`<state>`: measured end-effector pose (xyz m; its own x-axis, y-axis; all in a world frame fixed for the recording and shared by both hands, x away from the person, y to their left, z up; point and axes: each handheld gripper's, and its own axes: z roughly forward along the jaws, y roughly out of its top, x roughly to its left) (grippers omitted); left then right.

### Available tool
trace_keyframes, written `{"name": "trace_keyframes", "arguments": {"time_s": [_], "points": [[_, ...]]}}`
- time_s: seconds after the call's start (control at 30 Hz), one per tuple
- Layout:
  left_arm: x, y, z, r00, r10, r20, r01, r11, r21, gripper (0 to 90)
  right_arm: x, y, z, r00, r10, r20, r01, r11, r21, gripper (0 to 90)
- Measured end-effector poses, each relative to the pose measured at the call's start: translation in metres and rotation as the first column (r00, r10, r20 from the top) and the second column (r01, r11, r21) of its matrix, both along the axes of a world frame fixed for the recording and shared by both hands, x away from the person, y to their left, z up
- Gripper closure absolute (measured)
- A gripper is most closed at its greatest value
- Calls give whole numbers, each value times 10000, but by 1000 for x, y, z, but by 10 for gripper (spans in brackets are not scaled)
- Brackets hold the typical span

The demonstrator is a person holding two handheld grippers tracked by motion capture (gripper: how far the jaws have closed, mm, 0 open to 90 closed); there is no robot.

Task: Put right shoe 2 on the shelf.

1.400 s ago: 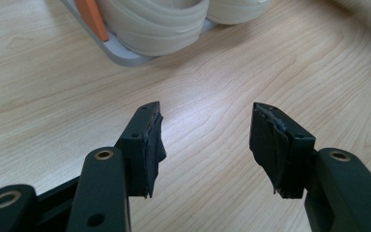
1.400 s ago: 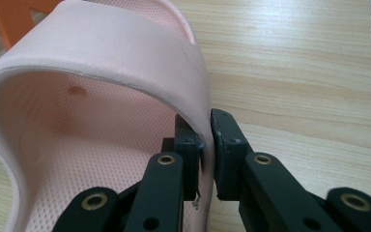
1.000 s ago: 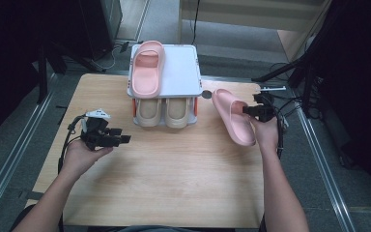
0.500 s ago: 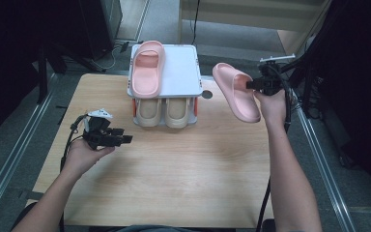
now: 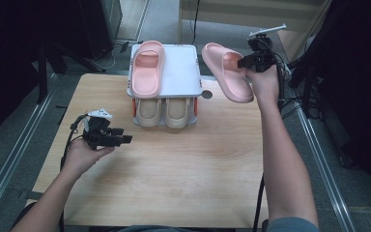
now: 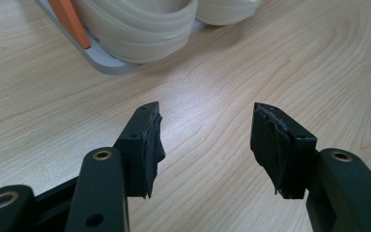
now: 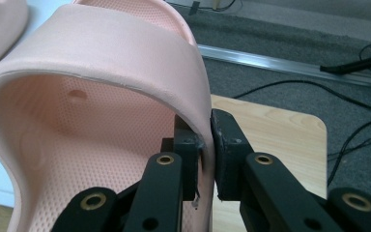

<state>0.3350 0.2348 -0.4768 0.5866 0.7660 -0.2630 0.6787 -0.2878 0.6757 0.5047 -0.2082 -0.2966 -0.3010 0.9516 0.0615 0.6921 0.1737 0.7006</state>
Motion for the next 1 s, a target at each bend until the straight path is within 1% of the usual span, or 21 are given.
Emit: {"name": "trace_keyframes", "arguments": {"time_s": [0.03, 0.1, 0.17, 0.23, 0.33, 0.4, 0.57, 0.67, 0.7, 0.8, 0.83, 0.93, 1.0], "points": [[1, -1, 0, 10000, -52, -76, 53, 10000, 39, 446, 2, 5, 0, 10000, 60, -8, -60, 10000, -15, 829], [1, -2, 1, 9999, -115, 29, 115, 9999, 36, 446, 5, 14, -1, 9999, 112, -63, -113, 9999, -65, 829], [0, -3, 2, 9999, -151, 19, 151, 9999, -57, 446, 10, 24, -3, 9997, 169, -168, -171, 9998, -135, 830], [0, -4, 2, 9997, -236, 30, 236, 9997, -2, 447, 15, 34, -6, 9997, 204, -135, -207, 9996, -178, 831], [0, -4, 1, 9992, -398, 4, 398, 9992, 76, 446, 23, 49, -8, 9995, 250, -208, -253, 9996, -146, 832], [0, -4, 1, 9991, -430, 5, 430, 9991, 68, 447, 28, 59, -9, 9995, 264, -156, -268, 9993, -258, 831], [-1, -5, 2, 9988, -499, 34, 499, 9987, -86, 447, 43, 85, -15, 9991, 297, -301, -311, 9984, -462, 829], [0, -7, 1, 9980, -637, -8, 637, 9980, -58, 446, 51, 99, -20, 9989, 295, -369, -314, 9982, -518, 830], [0, -6, 1, 9973, -730, -21, 730, 9973, -40, 446, 53, 104, -21, 9990, 238, -382, -261, 9978, -605, 830], [2, -7, 0, 9972, -743, -74, 742, 9972, -43, 446, 58, 119, -24, 9994, 239, -247, -265, 9935, -1105, 826], [2, -7, 0, 9972, -746, -79, 745, 9972, -52, 447, 59, 123, -25, 9996, 185, -211, -208, 9932, -1148, 824], [1, -6, 1, 9969, -782, -27, 782, 9969, -52, 446, 61, 132, -27, 9998, 64, -193, -82, 9955, -939, 805], [1, -6, 1, 9970, -772, -2, 772, 9970, -77, 446, 61, 138, -29, 9997, 122, -220, -140, 9964, -840, 768]]}}
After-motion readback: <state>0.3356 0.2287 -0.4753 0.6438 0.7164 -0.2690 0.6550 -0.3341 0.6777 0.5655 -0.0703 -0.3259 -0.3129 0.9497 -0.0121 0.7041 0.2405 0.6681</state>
